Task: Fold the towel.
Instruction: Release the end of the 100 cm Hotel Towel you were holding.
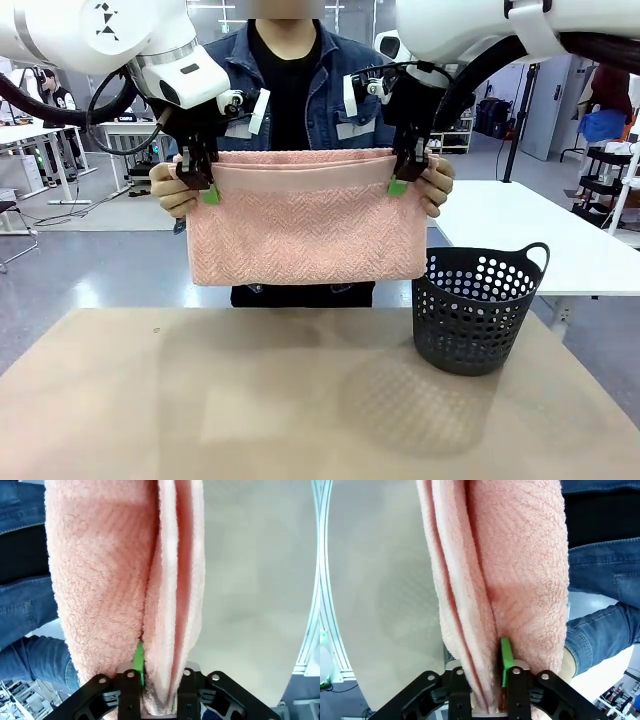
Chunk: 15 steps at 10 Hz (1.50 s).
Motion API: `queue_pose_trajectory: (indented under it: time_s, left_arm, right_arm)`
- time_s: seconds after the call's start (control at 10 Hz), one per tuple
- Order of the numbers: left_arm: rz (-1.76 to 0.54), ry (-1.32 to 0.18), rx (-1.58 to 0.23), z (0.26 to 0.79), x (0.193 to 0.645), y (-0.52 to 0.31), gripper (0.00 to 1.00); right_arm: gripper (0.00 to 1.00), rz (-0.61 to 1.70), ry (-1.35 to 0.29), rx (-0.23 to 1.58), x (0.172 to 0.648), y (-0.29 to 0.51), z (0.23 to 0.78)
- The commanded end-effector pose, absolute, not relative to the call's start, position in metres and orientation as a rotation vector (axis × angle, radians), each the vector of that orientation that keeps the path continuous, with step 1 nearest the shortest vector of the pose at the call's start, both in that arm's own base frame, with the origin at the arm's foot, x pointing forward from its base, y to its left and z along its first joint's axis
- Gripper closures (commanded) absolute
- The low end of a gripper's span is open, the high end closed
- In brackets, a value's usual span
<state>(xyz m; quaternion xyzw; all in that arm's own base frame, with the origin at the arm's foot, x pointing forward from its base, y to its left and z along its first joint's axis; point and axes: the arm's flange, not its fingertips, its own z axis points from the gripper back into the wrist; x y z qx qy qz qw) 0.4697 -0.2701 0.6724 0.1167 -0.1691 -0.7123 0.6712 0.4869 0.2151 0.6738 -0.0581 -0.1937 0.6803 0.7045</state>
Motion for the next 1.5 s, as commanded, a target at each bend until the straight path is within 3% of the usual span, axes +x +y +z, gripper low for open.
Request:
queue_pose_trajectory:
  time_s: [0.0, 0.1, 0.2, 0.3, 0.4, 0.8, 1.1, 1.4]
  left_arm:
    - [-1.574, -0.390, 0.250, 0.684, 0.466, -0.270, 0.52]
    - [-1.538, -0.387, 0.236, 0.694, 0.460, -0.268, 0.00]
    - [-1.484, -0.395, 0.211, 0.708, 0.450, -0.262, 0.14]
    - [-1.434, -0.420, 0.206, 0.722, 0.439, -0.255, 0.00]
    - [-1.392, -0.445, 0.216, 0.737, 0.425, -0.244, 0.00]
    - [-1.053, -0.601, 0.100, 0.795, 0.375, -0.149, 0.00]
    - [-0.765, -0.676, 0.061, 0.802, 0.343, -0.061, 0.00]
    - [-0.615, -0.698, 0.061, 0.793, 0.331, -0.023, 0.00]
  right_arm:
    - [0.58, 1.471, -0.442, -0.095, 0.484, 0.207, 0.684]
    - [0.48, 1.450, -0.459, -0.095, 0.479, 0.204, 0.693]
    - [0.24, 1.413, -0.498, -0.078, 0.468, 0.199, 0.709]
    - [0.13, 1.378, -0.539, -0.066, 0.457, 0.190, 0.724]
    - [0.00, 1.334, -0.572, -0.065, 0.445, 0.180, 0.739]
    - [0.00, 1.055, -0.714, -0.030, 0.397, 0.101, 0.782]
    - [0.00, 0.818, -0.776, 0.025, 0.371, 0.024, 0.787]
    - [0.00, 0.671, -0.795, 0.037, 0.356, -0.016, 0.784]
